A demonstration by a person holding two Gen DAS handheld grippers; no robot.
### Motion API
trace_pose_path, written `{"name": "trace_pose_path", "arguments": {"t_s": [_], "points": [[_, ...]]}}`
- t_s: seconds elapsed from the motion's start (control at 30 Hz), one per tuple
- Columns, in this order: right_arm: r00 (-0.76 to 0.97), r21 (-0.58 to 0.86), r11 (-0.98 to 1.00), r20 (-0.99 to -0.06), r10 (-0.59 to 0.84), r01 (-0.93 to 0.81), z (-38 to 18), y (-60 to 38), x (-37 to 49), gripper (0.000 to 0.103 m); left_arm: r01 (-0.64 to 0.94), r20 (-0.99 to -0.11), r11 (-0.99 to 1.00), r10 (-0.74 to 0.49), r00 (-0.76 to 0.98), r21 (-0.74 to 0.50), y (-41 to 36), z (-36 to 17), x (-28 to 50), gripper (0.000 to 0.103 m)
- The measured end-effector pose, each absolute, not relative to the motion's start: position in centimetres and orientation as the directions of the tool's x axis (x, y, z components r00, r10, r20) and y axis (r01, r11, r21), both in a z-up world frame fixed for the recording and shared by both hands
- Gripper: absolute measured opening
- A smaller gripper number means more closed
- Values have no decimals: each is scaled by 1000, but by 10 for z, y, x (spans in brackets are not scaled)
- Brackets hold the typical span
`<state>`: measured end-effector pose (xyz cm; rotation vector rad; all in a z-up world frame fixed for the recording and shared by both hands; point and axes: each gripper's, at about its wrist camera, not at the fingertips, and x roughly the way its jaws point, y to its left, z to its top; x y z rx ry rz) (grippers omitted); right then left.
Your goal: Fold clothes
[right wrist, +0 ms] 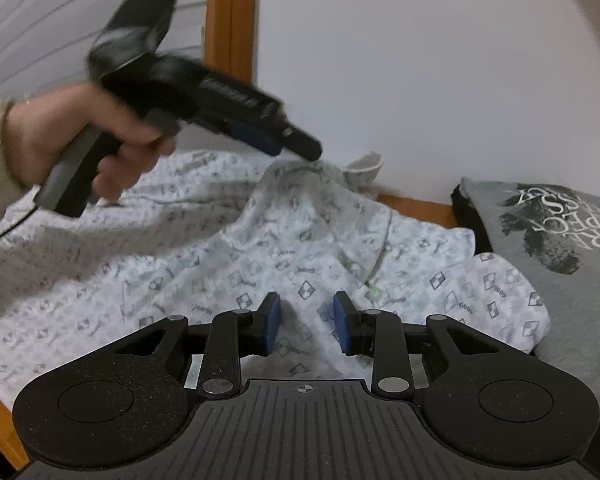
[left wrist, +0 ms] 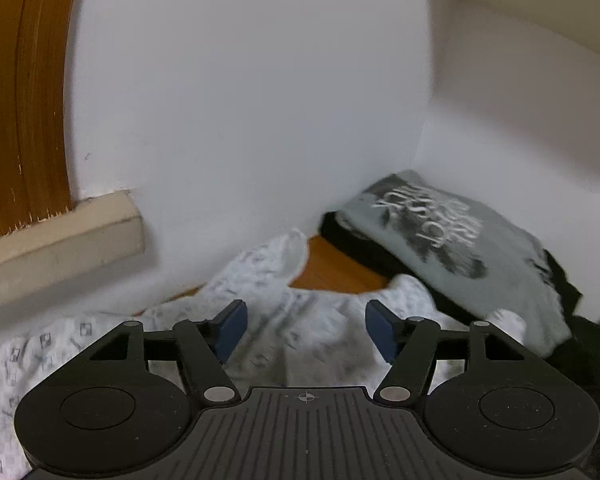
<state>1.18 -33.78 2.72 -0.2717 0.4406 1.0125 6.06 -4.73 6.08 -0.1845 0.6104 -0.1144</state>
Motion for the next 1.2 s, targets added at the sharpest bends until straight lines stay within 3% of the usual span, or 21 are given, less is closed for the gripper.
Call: {"name": "trace_pose_path", "arguments": {"t_s": [0.03,0.07,0.1,0.27,0.37,0.53,0.63,0.73,0.77,0.8,1.03,1.2], "points": [[450,-16,505,-479,754,-863,26,-336,12,32,59,-564,973,-177,806,-221,-45,59,63,46],[446,-8,504,-479,756,-864,24,-336,13,33,72,-559,969,-197,805,-238,-43,57,62,20],[441,1,503,-479,759,-864,22,-336,15,34,83,-554,964,-214,805,-253,-40,56,60,2],[430,13,501,-493,756,-865,19,-334,18,36,97,-465,947,-237,853,-305,-19,68,27,2],[432,-16,493,-509,745,-870,16,-329,16,37,93,-460,945,-237,855,-314,-10,76,6,2],[421,-18,483,-519,744,-876,15,-326,16,40,108,-589,943,-282,757,-314,4,55,-18,2],[407,2,478,-522,750,-878,15,-327,18,41,92,-624,958,-248,741,-272,11,51,-24,8],[393,23,474,-524,756,-880,15,-327,20,44,59,-590,964,-206,781,-259,18,64,-19,36],[388,30,472,-525,758,-881,15,-328,21,44,64,-579,969,-195,791,-240,16,68,-13,53],[384,36,470,-525,760,-882,15,-328,21,45,73,-570,974,-185,801,-214,12,73,-6,61],[383,36,469,-525,760,-882,15,-328,20,45,118,-590,990,-138,795,-73,-43,78,59,75],[380,38,466,-523,763,-884,15,-329,20,45,161,-644,986,-100,758,36,-86,67,98,77]]}}
